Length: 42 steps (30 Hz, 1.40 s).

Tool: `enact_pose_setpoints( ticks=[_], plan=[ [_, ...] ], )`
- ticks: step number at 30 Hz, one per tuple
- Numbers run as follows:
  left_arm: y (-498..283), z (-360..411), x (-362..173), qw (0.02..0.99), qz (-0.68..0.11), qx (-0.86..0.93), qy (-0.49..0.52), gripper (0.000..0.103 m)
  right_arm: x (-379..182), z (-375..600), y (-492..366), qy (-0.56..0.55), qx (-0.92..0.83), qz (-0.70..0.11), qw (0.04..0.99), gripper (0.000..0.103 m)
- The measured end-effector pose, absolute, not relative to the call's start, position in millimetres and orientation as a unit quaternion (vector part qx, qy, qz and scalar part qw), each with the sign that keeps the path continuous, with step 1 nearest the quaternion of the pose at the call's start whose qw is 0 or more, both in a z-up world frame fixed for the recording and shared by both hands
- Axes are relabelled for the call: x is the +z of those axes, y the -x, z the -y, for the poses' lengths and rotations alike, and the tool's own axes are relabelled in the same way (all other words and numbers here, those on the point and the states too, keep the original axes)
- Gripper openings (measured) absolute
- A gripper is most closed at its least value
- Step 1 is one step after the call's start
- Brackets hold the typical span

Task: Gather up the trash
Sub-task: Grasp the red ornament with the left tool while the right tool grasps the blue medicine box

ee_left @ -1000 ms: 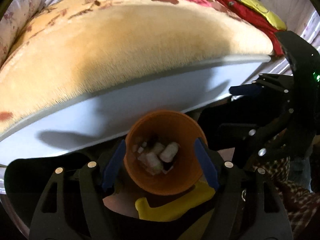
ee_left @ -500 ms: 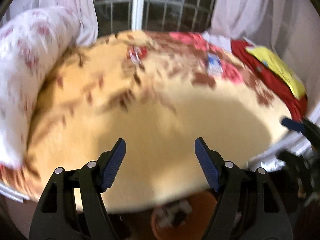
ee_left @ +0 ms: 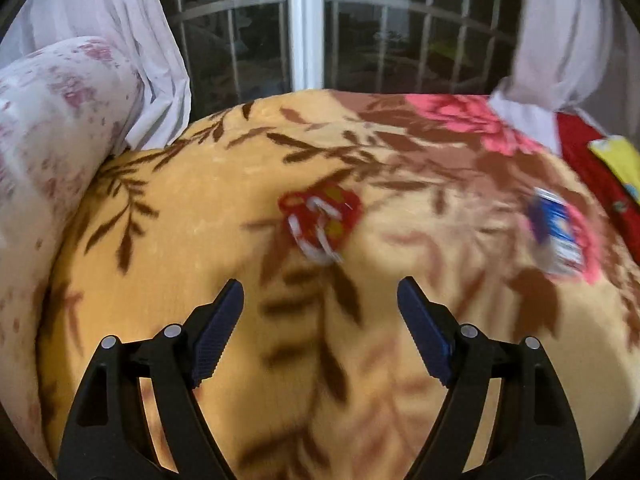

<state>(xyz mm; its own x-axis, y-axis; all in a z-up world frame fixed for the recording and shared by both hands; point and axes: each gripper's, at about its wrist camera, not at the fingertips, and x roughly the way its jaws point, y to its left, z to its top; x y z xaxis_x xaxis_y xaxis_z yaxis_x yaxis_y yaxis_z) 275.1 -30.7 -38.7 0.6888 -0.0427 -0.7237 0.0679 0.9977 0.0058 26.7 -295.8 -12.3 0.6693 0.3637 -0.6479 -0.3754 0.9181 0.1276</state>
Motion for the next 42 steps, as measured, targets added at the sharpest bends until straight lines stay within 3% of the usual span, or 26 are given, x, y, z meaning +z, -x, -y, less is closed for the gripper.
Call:
enact_pose_setpoints(
  ticks=[8, 9, 10, 13, 20, 26, 37, 39, 40, 42],
  plan=[
    [-352, 35, -64, 0.910, -0.414, -0.002, -0.014, 0.077, -31, 309, -51, -0.002, 0.188, -0.375, 0.908, 0.081],
    [-356, 36, -69, 0.910, -0.414, -0.005, -0.012, 0.059, -32, 310, -52, -0.002, 0.187, -0.375, 0.908, 0.081],
    [-357, 36, -72, 0.909, -0.416, -0.016, -0.003, 0.033, -33, 310, -54, -0.002, 0.188, -0.376, 0.908, 0.081],
    [-341, 42, -71, 0.910, -0.413, -0.028, 0.006, 0.023, -33, 309, -58, -0.005, 0.190, -0.374, 0.908, 0.081],
    [-259, 49, -50, 0.920, -0.387, -0.060, 0.032, 0.023, -27, 314, -98, -0.002, 0.155, -0.367, 0.917, 0.081],
    [-187, 56, -36, 0.929, -0.357, -0.085, 0.038, 0.023, -22, 326, -186, 0.016, 0.069, -0.366, 0.928, 0.081],
    [-128, 45, -25, 0.938, -0.328, -0.101, 0.046, 0.023, -71, 334, -321, 0.000, -0.078, -0.448, 0.891, 0.081],
    [-124, 44, -25, 0.938, -0.328, -0.102, 0.044, 0.023, -82, 335, -330, -0.008, -0.087, -0.465, 0.881, 0.073],
    [-122, 43, -25, 0.938, -0.328, -0.103, 0.044, 0.023, -87, 335, -333, -0.012, -0.081, -0.474, 0.877, 0.054],
    [-117, 43, -25, 0.938, -0.327, -0.105, 0.046, 0.023, -89, 333, -332, -0.012, -0.075, -0.478, 0.875, 0.053]
  ],
)
